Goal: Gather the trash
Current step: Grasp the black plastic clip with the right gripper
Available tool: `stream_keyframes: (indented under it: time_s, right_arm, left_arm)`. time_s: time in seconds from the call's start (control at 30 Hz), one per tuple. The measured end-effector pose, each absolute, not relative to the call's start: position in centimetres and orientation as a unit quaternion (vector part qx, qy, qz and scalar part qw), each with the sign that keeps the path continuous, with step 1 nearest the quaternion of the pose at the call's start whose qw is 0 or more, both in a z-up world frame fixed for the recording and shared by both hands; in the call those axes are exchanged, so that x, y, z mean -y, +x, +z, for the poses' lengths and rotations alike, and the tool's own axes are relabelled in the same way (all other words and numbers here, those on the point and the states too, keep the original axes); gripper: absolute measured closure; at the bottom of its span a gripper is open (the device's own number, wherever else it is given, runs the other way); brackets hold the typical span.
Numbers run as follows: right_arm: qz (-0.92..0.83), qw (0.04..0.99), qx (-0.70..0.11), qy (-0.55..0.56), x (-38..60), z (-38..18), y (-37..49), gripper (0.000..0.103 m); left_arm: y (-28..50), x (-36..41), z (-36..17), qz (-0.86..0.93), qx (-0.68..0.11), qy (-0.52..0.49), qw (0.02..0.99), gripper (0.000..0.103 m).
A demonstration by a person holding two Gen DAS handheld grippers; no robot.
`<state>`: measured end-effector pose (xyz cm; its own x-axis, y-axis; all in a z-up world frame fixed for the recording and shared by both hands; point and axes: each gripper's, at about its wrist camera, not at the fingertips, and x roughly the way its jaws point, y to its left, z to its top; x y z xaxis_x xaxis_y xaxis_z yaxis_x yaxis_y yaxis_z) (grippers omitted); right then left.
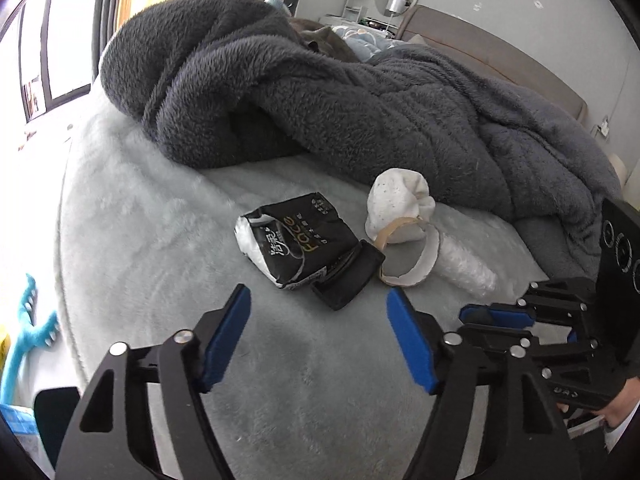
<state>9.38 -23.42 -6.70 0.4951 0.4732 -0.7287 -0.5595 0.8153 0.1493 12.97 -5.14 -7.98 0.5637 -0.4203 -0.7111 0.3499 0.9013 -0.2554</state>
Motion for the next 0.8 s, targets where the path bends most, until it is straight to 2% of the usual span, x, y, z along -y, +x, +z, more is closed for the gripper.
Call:
stream_keyframes:
  time_s: [0.37,0.57,0.63,0.8]
  right_arm:
    - [0.299,0.869,-0.392,-0.035,25.1,-5.7,8.9,0.091]
    - [0.293,0.876,-0.383,-0.028,25.4,-4.5,8.6,0.091]
    - [0.291,0.878,-0.378,-0.025,25.3,-4.2,8.6,0.091]
    - [0.286,0.879,-0.381,-0.02,25.0,-4.1,9.0,0.091]
  left_arm:
    - [14.2,6.4,-9.3,-0.203,-0.439,-0.056,0.874,0.05]
    - [14.1,6.9,-9.3,-0.197,-0.447,-0.042,0.872,0.064]
    - [14.0,7.1,-9.4,-0.201,-0.449,-0.04,0.87,0.078]
    - [13.6,7.0,-9.1,-0.211,-0.446,-0.038,0.869,0.094]
